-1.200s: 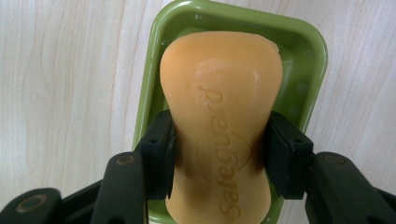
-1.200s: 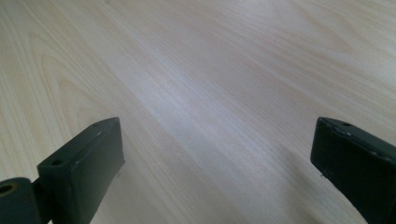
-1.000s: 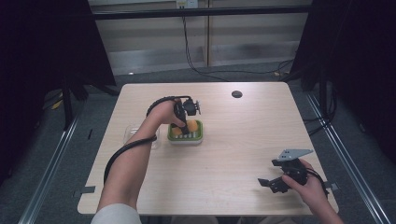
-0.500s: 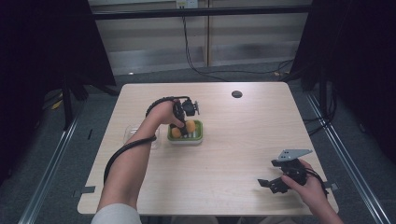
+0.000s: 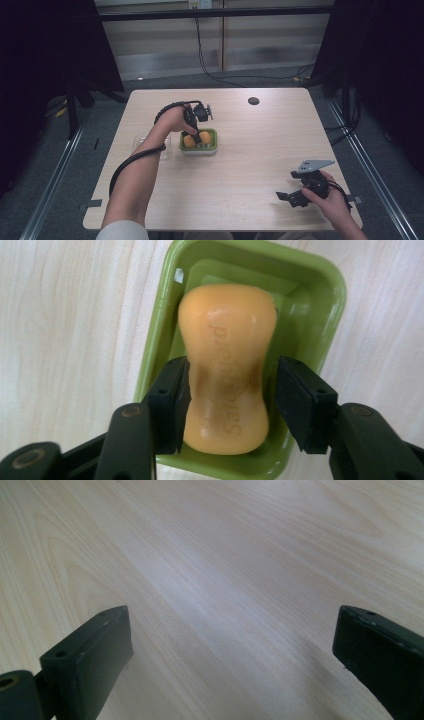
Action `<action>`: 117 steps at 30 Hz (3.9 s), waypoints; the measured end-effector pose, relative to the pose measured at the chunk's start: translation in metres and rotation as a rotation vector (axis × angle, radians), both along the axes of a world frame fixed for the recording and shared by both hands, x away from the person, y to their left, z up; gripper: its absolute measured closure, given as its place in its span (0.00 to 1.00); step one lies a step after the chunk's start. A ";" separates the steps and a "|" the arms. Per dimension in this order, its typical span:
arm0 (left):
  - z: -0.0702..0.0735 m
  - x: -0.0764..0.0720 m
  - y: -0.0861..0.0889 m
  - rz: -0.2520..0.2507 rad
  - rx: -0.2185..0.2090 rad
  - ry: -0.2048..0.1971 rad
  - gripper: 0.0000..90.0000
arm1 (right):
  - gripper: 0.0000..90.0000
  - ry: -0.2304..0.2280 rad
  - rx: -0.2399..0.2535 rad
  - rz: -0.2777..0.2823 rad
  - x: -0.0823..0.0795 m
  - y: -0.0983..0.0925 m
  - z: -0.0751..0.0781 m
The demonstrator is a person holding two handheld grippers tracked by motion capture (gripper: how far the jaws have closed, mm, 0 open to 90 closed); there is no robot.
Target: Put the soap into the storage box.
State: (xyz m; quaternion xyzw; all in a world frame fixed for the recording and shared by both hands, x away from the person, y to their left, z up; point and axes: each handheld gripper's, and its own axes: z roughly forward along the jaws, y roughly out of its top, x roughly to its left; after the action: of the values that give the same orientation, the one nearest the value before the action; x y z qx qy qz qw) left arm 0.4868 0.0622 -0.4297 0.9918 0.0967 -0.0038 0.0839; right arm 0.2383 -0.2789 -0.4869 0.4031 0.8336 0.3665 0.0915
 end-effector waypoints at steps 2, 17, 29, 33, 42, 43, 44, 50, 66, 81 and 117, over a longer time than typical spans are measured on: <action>0.003 0.000 0.000 0.003 -0.002 0.033 0.51 | 0.03 -0.002 0.000 0.001 0.000 0.000 0.000; 0.014 -0.009 0.004 0.079 -0.054 0.045 0.30 | 0.03 -0.013 0.003 -0.007 -0.002 -0.001 0.002; 0.013 -0.022 0.014 0.132 -0.110 0.062 0.20 | 0.03 -0.009 0.012 -0.021 -0.005 -0.002 0.006; 0.015 -0.024 0.019 0.129 -0.104 0.081 0.17 | 0.03 -0.013 0.010 -0.027 -0.006 -0.003 0.006; 0.008 -0.034 0.025 0.156 -0.129 0.109 0.14 | 0.03 -0.010 0.019 -0.021 -0.005 -0.002 0.005; 0.008 -0.035 0.025 0.152 -0.130 0.097 0.14 | 0.03 -0.012 0.020 -0.020 -0.005 -0.002 0.005; 0.007 -0.037 0.026 0.175 -0.147 0.115 0.14 | 0.03 -0.011 0.020 -0.020 -0.005 -0.002 0.005; 0.006 -0.044 0.031 0.146 -0.128 0.099 0.13 | 0.03 -0.008 0.015 -0.018 -0.004 -0.002 0.005; 0.009 -0.065 0.043 0.139 -0.166 0.111 0.12 | 0.03 -0.011 0.015 -0.001 -0.003 0.003 0.004; 0.001 -0.083 0.042 0.117 -0.189 0.113 0.11 | 0.03 -0.011 0.011 -0.001 -0.002 0.004 0.004; -0.035 -0.111 0.029 0.079 -0.267 0.132 0.10 | 0.03 -0.009 0.000 0.004 -0.003 0.006 0.004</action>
State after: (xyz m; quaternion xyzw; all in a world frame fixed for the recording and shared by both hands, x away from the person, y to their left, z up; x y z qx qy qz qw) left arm 0.3757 0.0912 -0.4644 0.9648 0.1395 -0.0785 0.2085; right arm 0.2354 -0.2728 -0.4830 0.3999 0.8339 0.3685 0.0946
